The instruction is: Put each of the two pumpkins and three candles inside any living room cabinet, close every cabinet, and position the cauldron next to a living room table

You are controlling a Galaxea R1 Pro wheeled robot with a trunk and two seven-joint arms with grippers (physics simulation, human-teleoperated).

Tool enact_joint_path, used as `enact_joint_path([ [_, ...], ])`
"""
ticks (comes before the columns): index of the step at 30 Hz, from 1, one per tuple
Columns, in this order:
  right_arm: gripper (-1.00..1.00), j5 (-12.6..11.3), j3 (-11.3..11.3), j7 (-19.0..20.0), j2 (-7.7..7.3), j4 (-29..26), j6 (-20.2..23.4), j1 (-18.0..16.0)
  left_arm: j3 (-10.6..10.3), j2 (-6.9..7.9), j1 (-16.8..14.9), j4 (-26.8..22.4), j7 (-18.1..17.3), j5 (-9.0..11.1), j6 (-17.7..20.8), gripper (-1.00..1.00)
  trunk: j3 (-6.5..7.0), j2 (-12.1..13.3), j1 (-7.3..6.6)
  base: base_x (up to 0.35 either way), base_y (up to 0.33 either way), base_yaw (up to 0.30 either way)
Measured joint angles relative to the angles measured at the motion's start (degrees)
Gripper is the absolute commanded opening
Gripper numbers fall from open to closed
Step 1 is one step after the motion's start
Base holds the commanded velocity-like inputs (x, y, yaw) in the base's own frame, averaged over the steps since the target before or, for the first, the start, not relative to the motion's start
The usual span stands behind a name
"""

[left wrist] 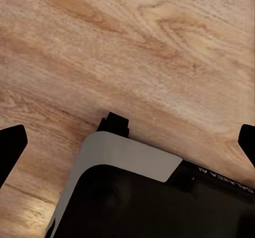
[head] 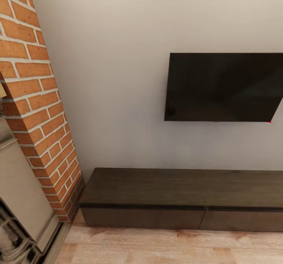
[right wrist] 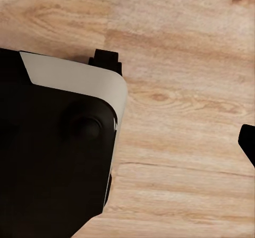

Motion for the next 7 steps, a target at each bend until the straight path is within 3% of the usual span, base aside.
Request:
enact_joint_path([
  [7, 1.00, 0.0, 0.0, 0.0, 0.01, 0.0, 0.0, 0.0, 0.0, 0.01, 0.0, 0.0, 0.0, 0.0, 0.0, 1.00, 0.00, 0.0, 0.00, 0.000, 0.000, 0.000],
])
